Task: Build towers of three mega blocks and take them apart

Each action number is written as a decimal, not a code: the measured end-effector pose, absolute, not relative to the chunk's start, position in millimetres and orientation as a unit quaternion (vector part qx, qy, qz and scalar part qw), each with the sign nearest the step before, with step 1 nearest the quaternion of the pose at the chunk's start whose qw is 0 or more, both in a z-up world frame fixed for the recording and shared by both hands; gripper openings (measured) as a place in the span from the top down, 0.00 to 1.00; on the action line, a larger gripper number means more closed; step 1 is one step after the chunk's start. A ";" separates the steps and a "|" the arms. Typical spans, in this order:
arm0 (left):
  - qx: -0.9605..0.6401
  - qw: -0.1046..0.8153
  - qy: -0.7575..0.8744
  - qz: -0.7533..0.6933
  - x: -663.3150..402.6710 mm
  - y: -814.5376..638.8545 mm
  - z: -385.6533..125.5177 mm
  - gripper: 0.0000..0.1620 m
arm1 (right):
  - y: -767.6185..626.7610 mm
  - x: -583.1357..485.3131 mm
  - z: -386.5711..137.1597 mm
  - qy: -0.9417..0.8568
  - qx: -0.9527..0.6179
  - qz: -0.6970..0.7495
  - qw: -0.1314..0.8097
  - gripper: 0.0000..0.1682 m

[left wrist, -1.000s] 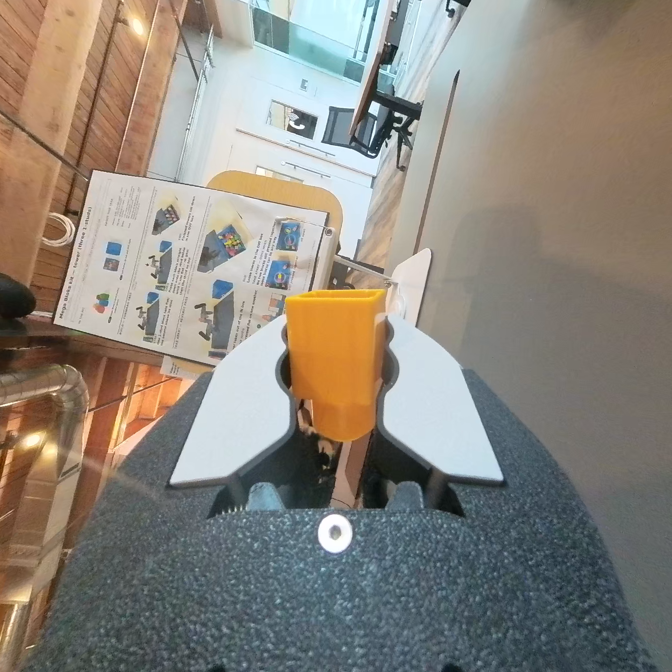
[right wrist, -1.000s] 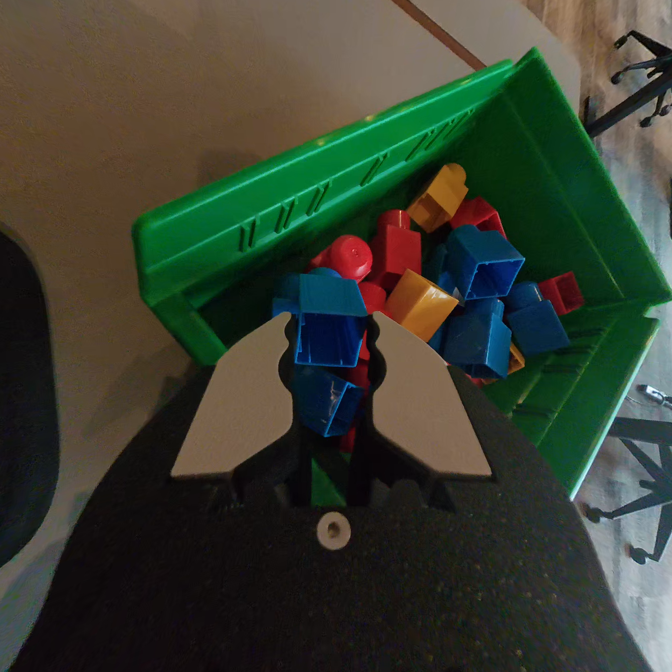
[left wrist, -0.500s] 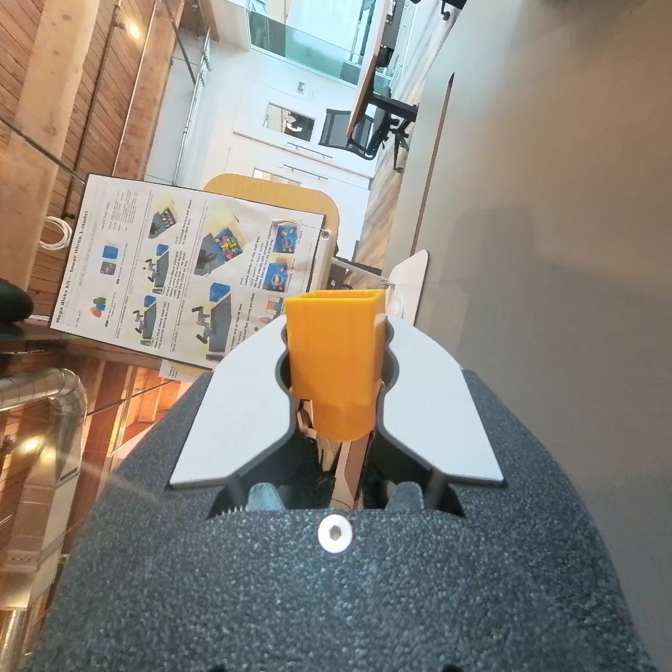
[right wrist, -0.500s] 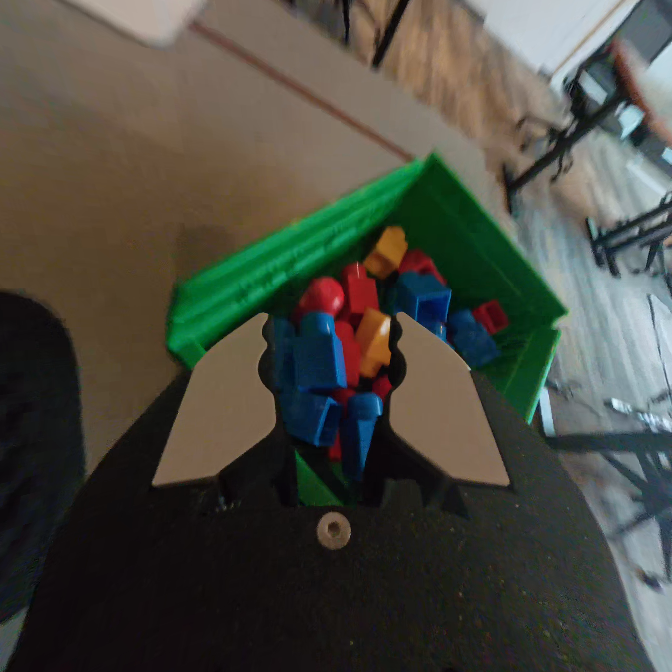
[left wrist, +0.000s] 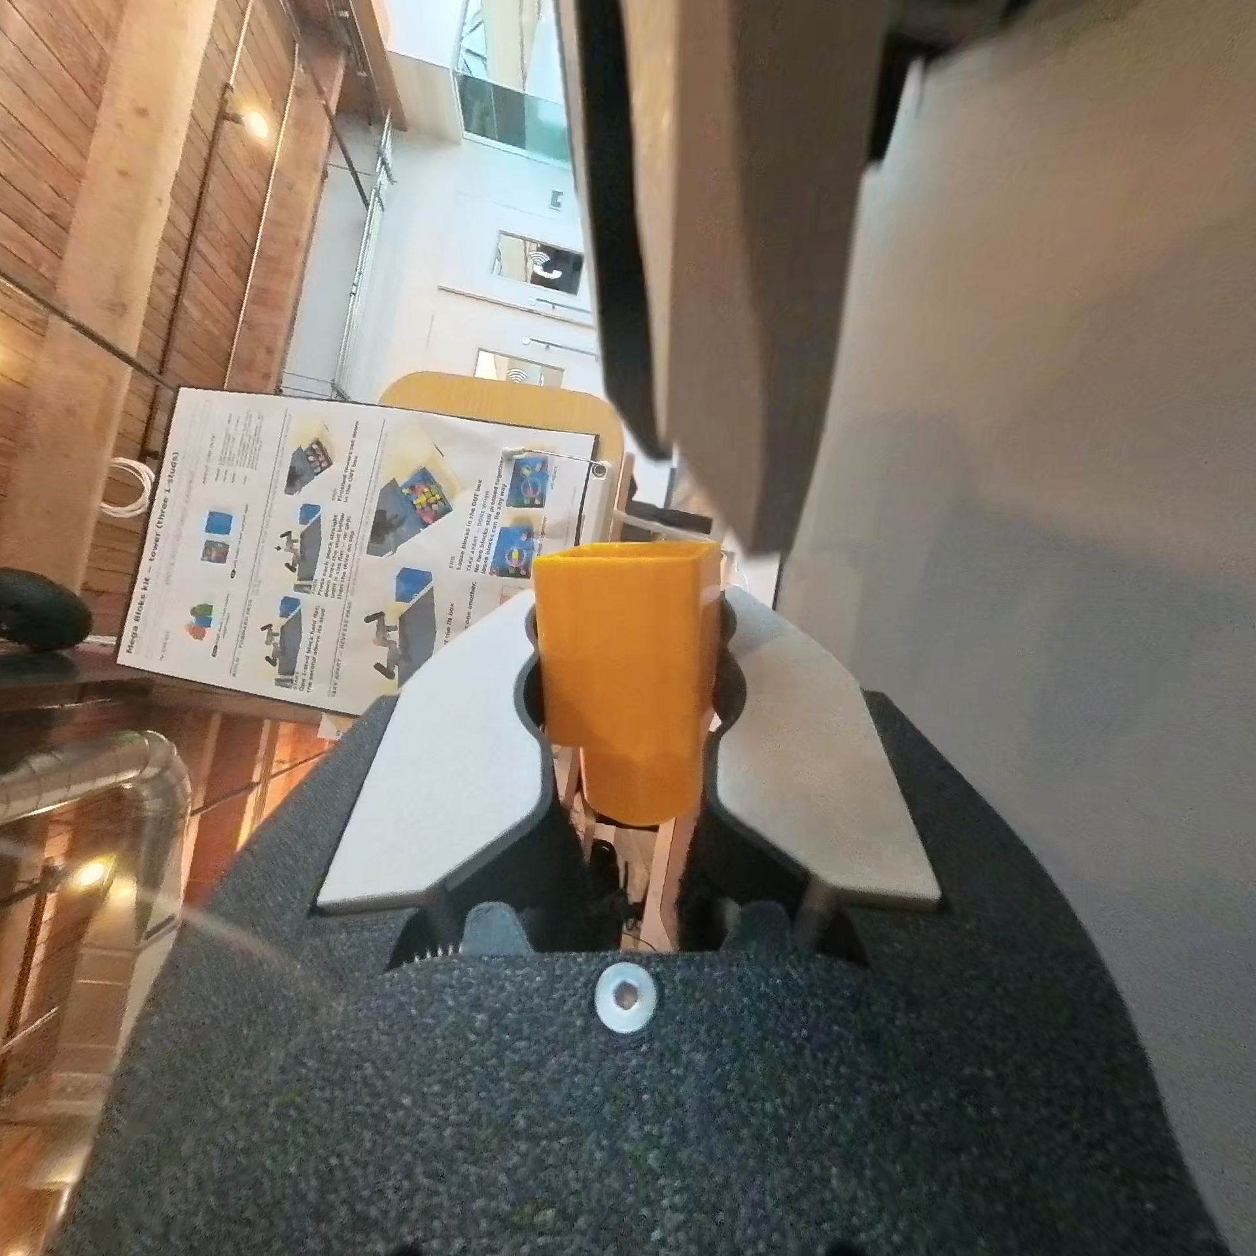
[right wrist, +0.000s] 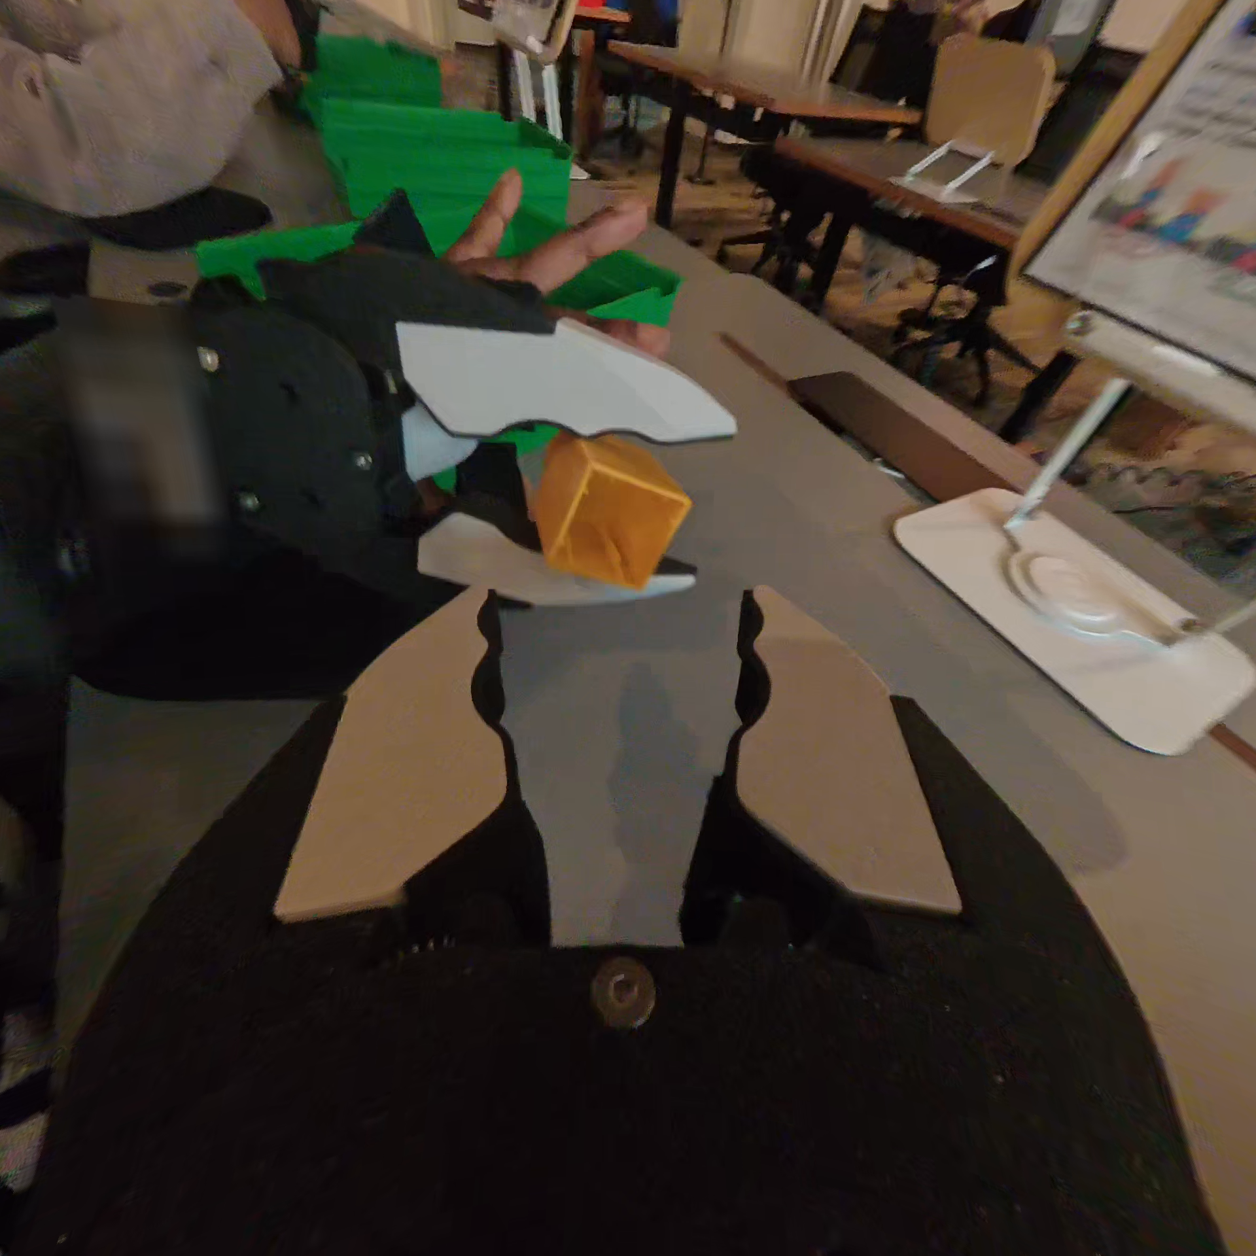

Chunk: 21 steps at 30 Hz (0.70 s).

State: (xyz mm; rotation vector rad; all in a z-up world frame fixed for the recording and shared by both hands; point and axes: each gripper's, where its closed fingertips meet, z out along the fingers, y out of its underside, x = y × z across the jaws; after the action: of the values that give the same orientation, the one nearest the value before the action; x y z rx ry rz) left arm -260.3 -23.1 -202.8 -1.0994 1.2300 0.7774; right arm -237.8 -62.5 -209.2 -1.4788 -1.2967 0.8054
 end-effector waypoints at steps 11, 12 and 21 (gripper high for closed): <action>-0.470 0.612 0.544 0.331 -253.8 -26.3 -207.9 0.72 | -63.0 -266.7 -209.2 -0.507 -0.606 0.435 0.431 0.76; -0.474 0.615 0.543 0.320 -252.3 -26.8 -208.4 0.73 | -63.6 -265.4 -208.7 -0.508 -0.603 0.436 0.433 0.77; -0.549 0.669 0.482 0.138 -244.3 -31.7 -203.9 0.48 | -48.3 -222.8 -191.4 -0.483 -0.608 0.374 0.507 0.77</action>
State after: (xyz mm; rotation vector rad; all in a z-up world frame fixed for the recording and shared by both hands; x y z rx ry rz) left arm -244.3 -31.7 -203.9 -1.2383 1.0871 0.3105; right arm -222.8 -48.3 -191.4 -1.4663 -1.1638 0.9026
